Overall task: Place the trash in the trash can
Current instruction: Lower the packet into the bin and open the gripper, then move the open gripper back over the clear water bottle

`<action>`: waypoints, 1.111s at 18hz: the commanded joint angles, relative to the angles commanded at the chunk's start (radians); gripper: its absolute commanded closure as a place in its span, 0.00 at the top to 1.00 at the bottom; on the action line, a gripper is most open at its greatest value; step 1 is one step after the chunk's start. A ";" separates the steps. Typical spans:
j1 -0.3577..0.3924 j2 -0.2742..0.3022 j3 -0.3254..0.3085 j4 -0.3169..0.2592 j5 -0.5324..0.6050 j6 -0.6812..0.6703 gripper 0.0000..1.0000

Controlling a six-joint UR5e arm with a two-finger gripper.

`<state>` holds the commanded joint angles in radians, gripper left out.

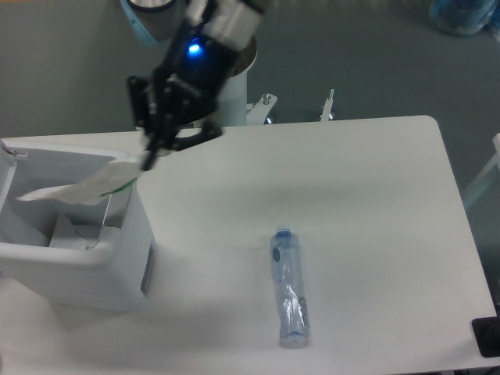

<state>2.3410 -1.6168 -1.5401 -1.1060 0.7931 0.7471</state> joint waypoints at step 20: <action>0.039 -0.032 -0.041 0.064 0.017 0.025 1.00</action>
<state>2.3804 -1.6490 -1.5815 -1.0416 0.8099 0.7716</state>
